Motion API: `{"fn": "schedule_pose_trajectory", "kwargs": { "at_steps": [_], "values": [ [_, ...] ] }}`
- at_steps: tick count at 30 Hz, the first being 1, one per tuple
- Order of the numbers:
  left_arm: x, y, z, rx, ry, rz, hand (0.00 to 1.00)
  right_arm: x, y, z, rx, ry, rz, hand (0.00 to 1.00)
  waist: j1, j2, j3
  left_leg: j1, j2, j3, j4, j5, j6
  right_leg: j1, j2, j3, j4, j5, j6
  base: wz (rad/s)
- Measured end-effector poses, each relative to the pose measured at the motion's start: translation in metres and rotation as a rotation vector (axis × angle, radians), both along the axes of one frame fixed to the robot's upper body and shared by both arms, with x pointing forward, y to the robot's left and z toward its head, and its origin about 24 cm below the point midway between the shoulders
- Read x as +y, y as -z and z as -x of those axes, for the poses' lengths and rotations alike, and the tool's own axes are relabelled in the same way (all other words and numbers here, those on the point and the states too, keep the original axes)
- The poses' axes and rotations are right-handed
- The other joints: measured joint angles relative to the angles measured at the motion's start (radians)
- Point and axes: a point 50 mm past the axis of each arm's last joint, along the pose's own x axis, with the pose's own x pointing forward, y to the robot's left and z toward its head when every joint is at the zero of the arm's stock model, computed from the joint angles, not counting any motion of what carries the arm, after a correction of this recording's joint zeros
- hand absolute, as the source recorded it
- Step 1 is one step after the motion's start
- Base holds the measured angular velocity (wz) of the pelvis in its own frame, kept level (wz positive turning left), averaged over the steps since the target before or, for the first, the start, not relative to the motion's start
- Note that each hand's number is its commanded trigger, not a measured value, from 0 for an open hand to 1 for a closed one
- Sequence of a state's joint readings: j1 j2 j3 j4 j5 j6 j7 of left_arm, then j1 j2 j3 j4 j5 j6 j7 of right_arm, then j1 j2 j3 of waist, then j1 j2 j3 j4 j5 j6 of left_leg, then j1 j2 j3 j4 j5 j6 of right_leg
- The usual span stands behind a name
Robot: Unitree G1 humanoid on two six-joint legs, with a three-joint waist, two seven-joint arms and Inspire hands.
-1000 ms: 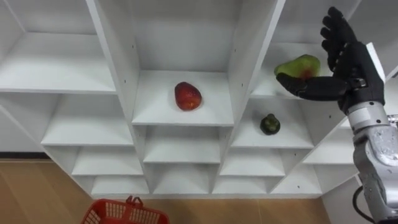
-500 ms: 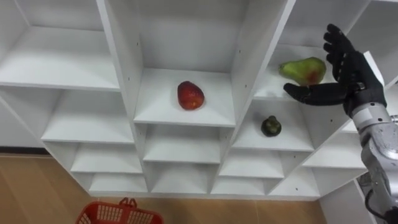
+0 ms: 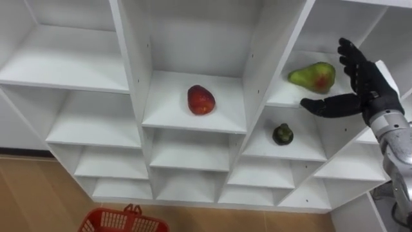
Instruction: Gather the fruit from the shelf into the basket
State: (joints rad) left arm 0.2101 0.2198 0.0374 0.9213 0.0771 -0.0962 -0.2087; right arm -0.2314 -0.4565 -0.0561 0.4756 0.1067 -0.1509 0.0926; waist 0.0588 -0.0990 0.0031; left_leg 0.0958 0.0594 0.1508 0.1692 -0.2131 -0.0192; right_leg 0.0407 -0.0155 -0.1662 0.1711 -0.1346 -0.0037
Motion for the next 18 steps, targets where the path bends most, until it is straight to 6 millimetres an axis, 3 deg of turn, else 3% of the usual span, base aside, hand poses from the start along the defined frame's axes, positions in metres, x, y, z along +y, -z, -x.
{"fn": "schedule_pose_trajectory", "kwargs": {
  "at_steps": [18],
  "values": [
    [0.0084, -0.0046, -0.0039, -0.01, 0.023, -0.013, 1.0, 0.0032, 0.0011, -0.0035, 0.034, -0.068, 0.0, 0.0, 0.0, -0.006, 0.0101, -0.015, -0.001, 0.0, -0.001, 0.0, 0.0, -0.009, 0.0, 0.001, -0.005, -0.002, 0.0, 0.0]
  ]
}}
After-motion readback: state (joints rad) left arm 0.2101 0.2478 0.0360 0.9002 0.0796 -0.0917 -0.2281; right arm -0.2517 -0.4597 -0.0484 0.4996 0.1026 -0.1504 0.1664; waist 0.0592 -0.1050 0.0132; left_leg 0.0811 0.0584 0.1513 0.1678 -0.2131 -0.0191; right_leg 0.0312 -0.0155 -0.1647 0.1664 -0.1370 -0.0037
